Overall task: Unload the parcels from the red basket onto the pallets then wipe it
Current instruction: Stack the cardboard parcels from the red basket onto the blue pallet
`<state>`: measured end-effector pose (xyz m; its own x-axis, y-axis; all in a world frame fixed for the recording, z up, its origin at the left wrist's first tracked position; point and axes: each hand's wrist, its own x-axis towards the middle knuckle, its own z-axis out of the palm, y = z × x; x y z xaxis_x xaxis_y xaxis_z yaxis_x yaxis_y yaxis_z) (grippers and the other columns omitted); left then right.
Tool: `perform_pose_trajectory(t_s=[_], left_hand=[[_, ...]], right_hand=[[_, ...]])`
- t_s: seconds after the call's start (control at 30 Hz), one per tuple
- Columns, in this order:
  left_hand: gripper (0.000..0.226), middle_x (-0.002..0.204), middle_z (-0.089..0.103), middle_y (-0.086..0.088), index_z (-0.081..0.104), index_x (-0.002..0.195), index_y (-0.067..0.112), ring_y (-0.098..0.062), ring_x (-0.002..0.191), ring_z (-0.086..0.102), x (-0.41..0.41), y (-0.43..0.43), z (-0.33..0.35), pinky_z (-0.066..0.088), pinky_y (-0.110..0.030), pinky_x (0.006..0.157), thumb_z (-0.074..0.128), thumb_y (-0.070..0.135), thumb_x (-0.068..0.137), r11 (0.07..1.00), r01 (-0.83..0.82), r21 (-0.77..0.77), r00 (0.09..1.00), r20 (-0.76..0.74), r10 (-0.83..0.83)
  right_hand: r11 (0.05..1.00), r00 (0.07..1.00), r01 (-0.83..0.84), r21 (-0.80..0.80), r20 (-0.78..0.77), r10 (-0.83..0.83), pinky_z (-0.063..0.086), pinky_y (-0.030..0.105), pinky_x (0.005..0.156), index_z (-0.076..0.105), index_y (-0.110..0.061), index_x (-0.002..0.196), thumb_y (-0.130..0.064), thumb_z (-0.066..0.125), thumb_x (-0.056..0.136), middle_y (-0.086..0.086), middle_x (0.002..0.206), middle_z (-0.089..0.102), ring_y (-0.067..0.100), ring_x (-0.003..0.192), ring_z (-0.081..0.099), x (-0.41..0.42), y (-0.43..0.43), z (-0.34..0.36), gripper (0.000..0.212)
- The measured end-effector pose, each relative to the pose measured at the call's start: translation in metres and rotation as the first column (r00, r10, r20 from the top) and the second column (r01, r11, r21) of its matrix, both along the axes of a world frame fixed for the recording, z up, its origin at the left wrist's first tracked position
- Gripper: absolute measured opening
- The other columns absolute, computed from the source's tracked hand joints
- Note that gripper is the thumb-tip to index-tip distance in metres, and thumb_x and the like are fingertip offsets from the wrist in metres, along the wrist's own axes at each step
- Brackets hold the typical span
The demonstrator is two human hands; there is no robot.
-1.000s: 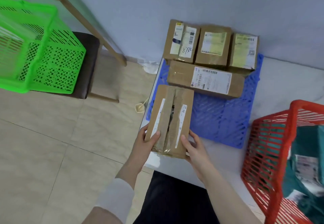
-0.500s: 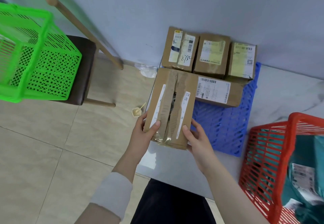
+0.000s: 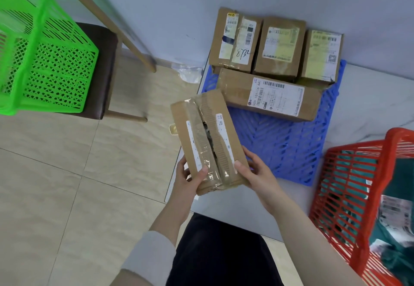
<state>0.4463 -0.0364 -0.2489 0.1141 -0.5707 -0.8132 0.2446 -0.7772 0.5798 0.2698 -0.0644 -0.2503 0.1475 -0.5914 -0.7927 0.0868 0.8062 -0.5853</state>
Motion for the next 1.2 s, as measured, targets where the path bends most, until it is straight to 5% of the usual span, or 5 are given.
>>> perform_pose_trajectory(t_s=[0.33,0.53,0.7,1.07,1.2], left_hand=[[0.07,0.121,0.059,-0.009,0.027,0.135,0.029,-0.024,0.105,0.062,-0.002,-0.03,-0.014,0.052,-0.045,0.087,0.068,0.039,0.079,0.93,-0.363,0.059,0.921,-0.129,0.367],[0.043,0.11,0.06,-0.005,0.036,0.124,0.027,-0.02,0.094,0.061,-0.025,-0.051,-0.014,0.053,-0.043,0.085,0.059,0.031,0.088,0.947,-0.313,0.069,0.938,-0.133,0.319],[0.035,0.115,0.058,-0.003,0.039,0.119,0.028,-0.02,0.103,0.059,-0.052,-0.047,-0.026,0.05,-0.044,0.09,0.058,0.029,0.089,0.929,-0.359,0.089,0.927,-0.081,0.366],[0.034,0.1,0.059,0.007,0.051,0.105,0.018,-0.005,0.09,0.056,-0.06,-0.075,-0.074,0.041,-0.016,0.071,0.068,0.034,0.08,0.988,-0.151,-0.023,0.945,0.289,0.151],[0.025,0.096,0.058,0.01,0.051,0.094,0.025,-0.003,0.088,0.056,-0.059,-0.081,-0.084,0.042,-0.015,0.071,0.069,0.034,0.08,0.992,-0.125,-0.021,0.94,0.318,0.125]], right_hand=[[0.999,0.999,-0.043,0.029,0.022,0.042,0.05,0.026,0.092,0.053,-0.02,0.129,-0.034,0.083,0.06,-0.001,0.123,0.061,0.012,0.106,0.062,-0.05,0.002,-0.001,0.076],[0.91,0.9,0.415,-0.006,-0.146,-0.412,0.037,0.042,0.108,0.037,-0.03,0.138,-0.064,0.08,0.041,0.001,0.138,0.047,0.019,0.127,0.046,-0.044,0.003,-0.008,0.112],[0.821,0.805,0.571,-0.023,-0.182,-0.565,0.041,0.041,0.105,0.046,-0.017,0.133,-0.035,0.052,0.092,0.003,0.133,0.055,0.018,0.119,0.054,-0.035,0.001,-0.028,0.045],[0.904,0.79,0.395,-0.166,-0.441,-0.426,0.041,0.027,0.102,0.054,-0.009,0.127,-0.037,0.048,0.094,0.003,0.132,0.055,0.015,0.12,0.052,-0.052,-0.052,-0.081,0.044],[0.906,0.78,0.38,-0.188,-0.461,-0.423,0.041,0.001,0.067,0.059,-0.01,0.105,-0.032,0.05,0.094,-0.001,0.106,0.06,0.006,0.09,0.056,-0.054,-0.061,-0.089,0.027]])
